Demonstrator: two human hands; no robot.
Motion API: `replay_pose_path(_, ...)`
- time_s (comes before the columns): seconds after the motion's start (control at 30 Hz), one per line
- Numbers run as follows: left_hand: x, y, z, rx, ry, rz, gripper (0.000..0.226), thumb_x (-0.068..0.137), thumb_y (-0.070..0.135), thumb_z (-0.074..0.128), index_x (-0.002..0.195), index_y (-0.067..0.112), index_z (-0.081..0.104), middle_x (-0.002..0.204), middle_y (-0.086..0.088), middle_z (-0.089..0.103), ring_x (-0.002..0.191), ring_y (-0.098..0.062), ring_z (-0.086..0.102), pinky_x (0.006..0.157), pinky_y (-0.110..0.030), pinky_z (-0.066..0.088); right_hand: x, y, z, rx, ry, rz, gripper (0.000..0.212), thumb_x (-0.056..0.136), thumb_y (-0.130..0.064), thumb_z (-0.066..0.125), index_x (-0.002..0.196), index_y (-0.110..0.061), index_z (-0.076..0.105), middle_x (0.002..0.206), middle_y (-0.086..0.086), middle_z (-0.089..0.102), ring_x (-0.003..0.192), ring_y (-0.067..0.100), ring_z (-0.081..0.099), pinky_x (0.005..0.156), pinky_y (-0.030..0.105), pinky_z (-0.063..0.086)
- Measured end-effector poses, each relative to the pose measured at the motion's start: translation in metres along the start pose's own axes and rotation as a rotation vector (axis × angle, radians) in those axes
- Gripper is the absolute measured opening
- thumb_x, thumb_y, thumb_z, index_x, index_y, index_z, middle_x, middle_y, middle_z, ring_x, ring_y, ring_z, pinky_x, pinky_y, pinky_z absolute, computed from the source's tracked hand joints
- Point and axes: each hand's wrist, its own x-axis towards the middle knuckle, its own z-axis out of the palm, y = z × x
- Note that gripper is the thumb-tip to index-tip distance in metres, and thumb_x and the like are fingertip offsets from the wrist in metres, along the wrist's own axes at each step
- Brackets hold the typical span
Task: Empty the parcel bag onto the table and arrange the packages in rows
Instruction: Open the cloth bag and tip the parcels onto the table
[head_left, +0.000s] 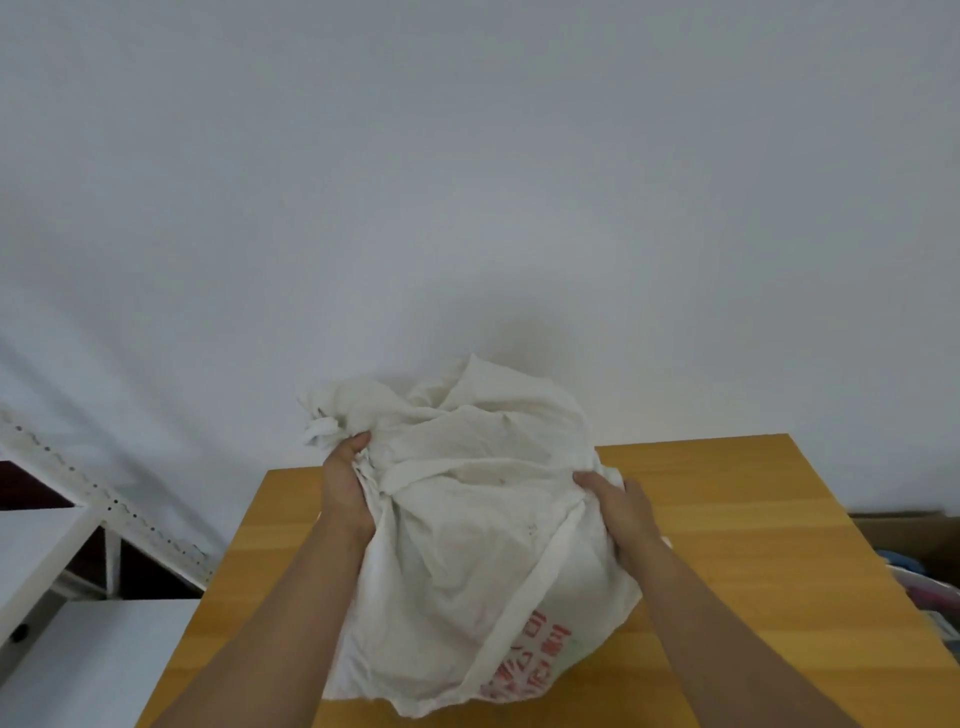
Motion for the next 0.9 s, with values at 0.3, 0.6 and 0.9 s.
replay_pose_path(0.3,-0.001,-0.018,0.007,0.190,0.143,0.036,0.031,0.096,0.026,0.041,0.073,0.013,0.057,0.059,-0.004,0.061,0.066,-0.023,0.056,0.056,-0.030,0.045,-0.074,-0.143,0.025,-0.467,0.528,-0.544,0.033,0.084,-0.041,0.059,0.106,-0.018,0.051,0.125,0.008,0.044,0.122,0.035,0.032,0.095,0.047,0.031)
replay_pose_path(0.6,0.006,-0.027,-0.024,0.543,-0.089,-0.365,0.039,0.097,0.048,0.049,0.103,0.013,0.064,0.101,-0.012,0.067,0.094,-0.029,0.062,0.073,-0.042,0.051,-0.133,-0.152,0.101,-0.428,0.717,-1.248,0.025,0.076,0.004,0.046,0.079,-0.021,0.042,0.087,0.004,0.050,0.094,0.029,0.042,0.075,0.038,0.028)
replay_pose_path(0.9,0.008,-0.022,-0.104,0.520,-0.001,-0.528,0.056,0.094,0.053,0.049,0.123,0.006,0.055,0.112,-0.017,0.059,0.084,-0.027,0.058,0.075,-0.038,0.053,-0.085,-0.047,0.200,-0.738,0.138,-0.966,0.021,0.085,0.007,0.045,0.080,-0.013,0.047,0.083,0.003,0.052,0.080,0.020,0.048,0.070,0.026,0.034)
